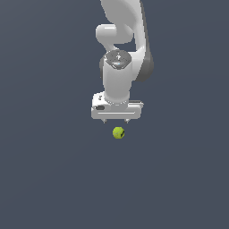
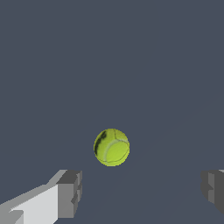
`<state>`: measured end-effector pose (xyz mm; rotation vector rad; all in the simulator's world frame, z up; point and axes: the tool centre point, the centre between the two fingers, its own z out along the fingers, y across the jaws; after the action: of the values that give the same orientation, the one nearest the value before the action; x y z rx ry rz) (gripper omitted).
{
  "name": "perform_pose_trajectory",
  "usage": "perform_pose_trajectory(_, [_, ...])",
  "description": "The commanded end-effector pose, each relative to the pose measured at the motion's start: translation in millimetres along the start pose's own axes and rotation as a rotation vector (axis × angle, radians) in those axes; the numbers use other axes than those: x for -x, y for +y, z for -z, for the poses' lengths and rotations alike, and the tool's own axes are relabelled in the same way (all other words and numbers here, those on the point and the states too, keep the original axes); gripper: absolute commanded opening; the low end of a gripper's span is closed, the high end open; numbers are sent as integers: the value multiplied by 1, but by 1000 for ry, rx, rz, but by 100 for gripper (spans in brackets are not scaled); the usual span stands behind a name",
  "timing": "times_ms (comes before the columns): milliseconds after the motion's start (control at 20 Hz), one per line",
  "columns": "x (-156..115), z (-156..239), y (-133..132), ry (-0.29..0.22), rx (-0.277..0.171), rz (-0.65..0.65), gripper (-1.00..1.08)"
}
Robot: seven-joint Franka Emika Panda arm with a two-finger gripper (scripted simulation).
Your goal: Pick up the object and move it to a goal position.
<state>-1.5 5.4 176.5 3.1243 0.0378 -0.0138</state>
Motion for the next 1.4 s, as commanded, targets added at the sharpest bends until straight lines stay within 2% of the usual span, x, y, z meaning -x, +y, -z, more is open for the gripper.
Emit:
perform_pose_trajectory(0, [0,0,0,0,0,0,100])
perform_pose_trajectory(450, [-1,-1,14,11,-15,-77,100])
perform_pose_trajectory(750, [-1,-1,14,11,-14,-75,100])
perform_pose_trajectory(1050, [0,-8,12,11,-13,-33,100])
perform_pose_trajectory(1350, [3,-22,7,11,-10,64,100])
